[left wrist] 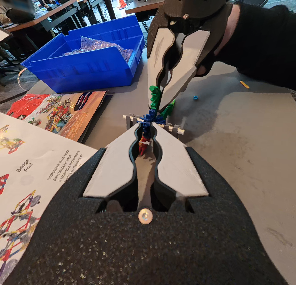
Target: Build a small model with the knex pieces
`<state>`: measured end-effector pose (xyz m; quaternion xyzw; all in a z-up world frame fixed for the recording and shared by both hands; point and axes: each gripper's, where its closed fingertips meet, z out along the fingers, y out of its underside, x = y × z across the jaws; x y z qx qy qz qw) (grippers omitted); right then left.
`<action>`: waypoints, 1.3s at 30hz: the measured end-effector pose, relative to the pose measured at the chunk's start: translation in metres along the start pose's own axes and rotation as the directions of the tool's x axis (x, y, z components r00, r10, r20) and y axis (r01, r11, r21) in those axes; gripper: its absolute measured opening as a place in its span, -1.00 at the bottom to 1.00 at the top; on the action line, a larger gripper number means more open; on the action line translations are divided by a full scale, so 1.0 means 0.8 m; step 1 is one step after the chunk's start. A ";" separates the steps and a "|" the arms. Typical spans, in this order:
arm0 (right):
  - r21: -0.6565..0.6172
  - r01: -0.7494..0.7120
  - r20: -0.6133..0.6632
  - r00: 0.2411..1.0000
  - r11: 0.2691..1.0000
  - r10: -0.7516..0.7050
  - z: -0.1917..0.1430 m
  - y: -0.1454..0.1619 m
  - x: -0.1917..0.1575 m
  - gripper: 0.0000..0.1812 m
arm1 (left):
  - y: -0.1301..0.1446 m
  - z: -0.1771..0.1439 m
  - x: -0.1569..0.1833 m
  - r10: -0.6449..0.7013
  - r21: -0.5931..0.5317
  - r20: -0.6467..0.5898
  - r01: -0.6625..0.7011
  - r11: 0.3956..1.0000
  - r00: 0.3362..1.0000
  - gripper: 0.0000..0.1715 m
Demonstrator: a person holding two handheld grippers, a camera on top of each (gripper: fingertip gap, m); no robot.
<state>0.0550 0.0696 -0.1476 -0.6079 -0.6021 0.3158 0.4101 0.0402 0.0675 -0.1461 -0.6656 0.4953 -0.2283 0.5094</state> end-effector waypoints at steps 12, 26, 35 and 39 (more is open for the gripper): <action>-0.038 -0.156 0.093 0.983 0.987 0.159 -0.005 0.004 -0.002 -0.94 | -0.002 0.004 0.004 0.037 -0.007 0.015 -0.037 0.999 0.999 -0.90; -0.017 -0.127 0.031 0.991 0.992 0.128 -0.014 -0.001 0.003 -0.75 | -0.003 -0.001 0.002 0.040 -0.003 0.013 -0.040 0.999 0.999 -0.86; 0.195 -0.225 -0.073 0.967 0.955 0.243 -0.057 -0.012 0.025 -0.75 | -0.002 -0.004 0.002 0.012 0.010 -0.011 -0.012 1.000 1.000 -0.82; 0.318 -0.275 -0.111 0.940 0.907 0.324 -0.078 -0.007 0.035 -0.76 | 0.001 -0.007 -0.001 0.004 0.015 -0.005 -0.004 1.000 1.000 -0.81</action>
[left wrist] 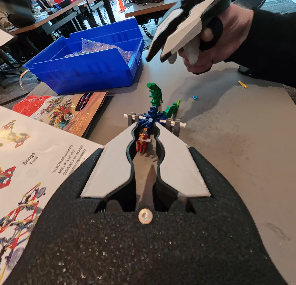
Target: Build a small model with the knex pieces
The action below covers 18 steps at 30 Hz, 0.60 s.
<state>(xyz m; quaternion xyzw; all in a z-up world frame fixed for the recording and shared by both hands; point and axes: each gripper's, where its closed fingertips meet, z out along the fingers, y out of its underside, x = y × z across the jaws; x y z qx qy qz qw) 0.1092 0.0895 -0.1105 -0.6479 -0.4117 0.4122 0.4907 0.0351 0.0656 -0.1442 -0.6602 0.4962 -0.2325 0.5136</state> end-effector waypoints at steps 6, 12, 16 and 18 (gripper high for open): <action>0.001 -0.026 -0.093 0.995 1.000 0.026 -0.012 0.021 0.013 -0.76 | 0.001 -0.005 -0.003 -0.020 0.027 0.008 0.020 0.999 1.000 -0.80; -0.007 0.031 -0.099 0.995 0.999 -0.032 -0.006 0.024 -0.003 -0.76 | 0.001 -0.009 -0.006 -0.059 0.067 0.023 0.057 0.996 0.998 -0.80; -0.014 0.060 -0.060 0.996 0.998 -0.060 0.005 0.021 -0.020 -0.77 | -0.002 -0.008 -0.005 -0.072 0.089 0.015 0.071 0.994 0.997 -0.80; -0.036 0.084 -0.035 0.996 0.996 -0.085 0.014 0.023 -0.029 -0.76 | -0.005 -0.007 -0.002 -0.073 0.101 0.004 0.072 0.992 0.997 -0.80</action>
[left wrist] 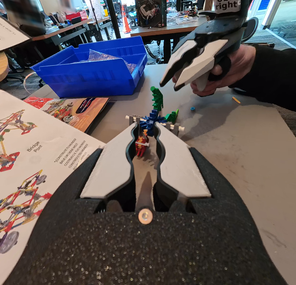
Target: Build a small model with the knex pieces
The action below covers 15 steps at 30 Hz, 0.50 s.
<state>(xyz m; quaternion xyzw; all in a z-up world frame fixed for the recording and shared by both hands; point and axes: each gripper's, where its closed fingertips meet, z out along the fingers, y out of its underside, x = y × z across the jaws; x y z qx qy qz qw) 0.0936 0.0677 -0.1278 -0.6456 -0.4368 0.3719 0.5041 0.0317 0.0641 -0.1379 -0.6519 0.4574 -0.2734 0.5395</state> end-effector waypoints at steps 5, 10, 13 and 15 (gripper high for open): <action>-0.041 0.050 0.046 0.998 0.998 -0.048 0.022 0.001 -0.014 -0.76 | 0.001 0.005 0.007 0.019 -0.007 -0.020 -0.019 1.000 1.000 -0.80; -0.070 0.075 0.072 0.995 0.995 -0.070 0.035 0.001 -0.016 -0.84 | 0.005 0.012 0.008 0.019 -0.018 -0.029 -0.019 1.000 0.999 -0.79; -0.068 0.078 0.088 0.994 0.995 -0.072 0.037 -0.002 -0.016 -0.93 | 0.005 0.015 0.008 0.024 -0.025 -0.027 -0.024 0.999 0.999 -0.80; -0.073 0.080 0.090 0.993 0.994 -0.073 0.037 -0.002 -0.016 -0.93 | 0.005 0.014 0.008 0.018 -0.022 -0.028 -0.018 1.000 0.999 -0.81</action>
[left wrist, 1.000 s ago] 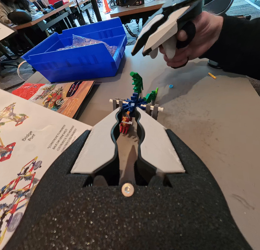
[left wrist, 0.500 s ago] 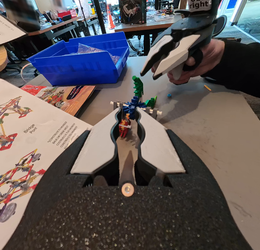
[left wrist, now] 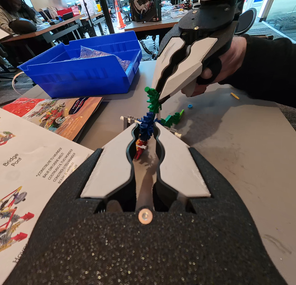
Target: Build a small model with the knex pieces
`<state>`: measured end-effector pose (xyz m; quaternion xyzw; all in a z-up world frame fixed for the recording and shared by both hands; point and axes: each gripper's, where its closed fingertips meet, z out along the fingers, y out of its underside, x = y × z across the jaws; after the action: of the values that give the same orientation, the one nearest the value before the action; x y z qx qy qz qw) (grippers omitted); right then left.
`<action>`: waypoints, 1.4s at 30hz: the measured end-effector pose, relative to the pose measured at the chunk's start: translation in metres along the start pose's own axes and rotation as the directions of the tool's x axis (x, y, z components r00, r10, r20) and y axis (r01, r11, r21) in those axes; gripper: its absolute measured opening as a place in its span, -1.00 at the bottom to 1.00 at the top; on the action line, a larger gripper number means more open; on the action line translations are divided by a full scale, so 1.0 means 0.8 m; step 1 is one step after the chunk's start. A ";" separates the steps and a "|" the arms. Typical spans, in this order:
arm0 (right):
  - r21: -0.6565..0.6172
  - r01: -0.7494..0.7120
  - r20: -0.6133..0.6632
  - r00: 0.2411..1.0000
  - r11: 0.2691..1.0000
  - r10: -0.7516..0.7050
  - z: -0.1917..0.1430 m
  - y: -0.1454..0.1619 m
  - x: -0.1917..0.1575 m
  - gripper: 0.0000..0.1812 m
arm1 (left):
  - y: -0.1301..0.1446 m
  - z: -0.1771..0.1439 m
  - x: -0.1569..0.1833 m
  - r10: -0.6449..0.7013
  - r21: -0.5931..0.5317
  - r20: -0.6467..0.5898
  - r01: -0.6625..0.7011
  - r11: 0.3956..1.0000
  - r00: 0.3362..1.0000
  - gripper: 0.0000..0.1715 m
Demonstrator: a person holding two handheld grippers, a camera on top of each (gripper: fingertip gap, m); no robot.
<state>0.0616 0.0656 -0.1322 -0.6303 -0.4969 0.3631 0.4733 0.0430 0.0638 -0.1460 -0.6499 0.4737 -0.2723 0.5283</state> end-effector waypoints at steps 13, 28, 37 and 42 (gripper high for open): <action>-0.015 -0.022 -0.014 1.000 1.000 0.022 0.000 0.001 0.015 -0.91 | -0.002 0.002 0.006 0.019 -0.019 0.006 -0.019 1.000 1.000 -0.81; 0.233 -0.134 -0.127 0.978 0.963 0.167 -0.069 -0.028 0.054 -0.87 | -0.007 -0.012 0.004 0.031 -0.036 0.014 -0.030 0.999 0.999 -0.73; -0.012 -0.120 -0.210 0.971 0.993 0.114 -0.067 0.030 0.035 -0.77 | 0.003 -0.005 -0.002 0.003 -0.058 0.034 -0.001 0.998 0.999 -0.65; -0.164 -0.116 -0.233 0.969 0.980 0.075 -0.048 0.061 0.041 -0.76 | -0.003 -0.007 -0.008 -0.038 -0.024 0.046 0.039 0.999 0.998 -0.48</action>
<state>0.1187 0.0855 -0.1672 -0.7302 -0.4389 0.2661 0.4510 0.0363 0.0671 -0.1414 -0.6714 0.4522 -0.2615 0.5257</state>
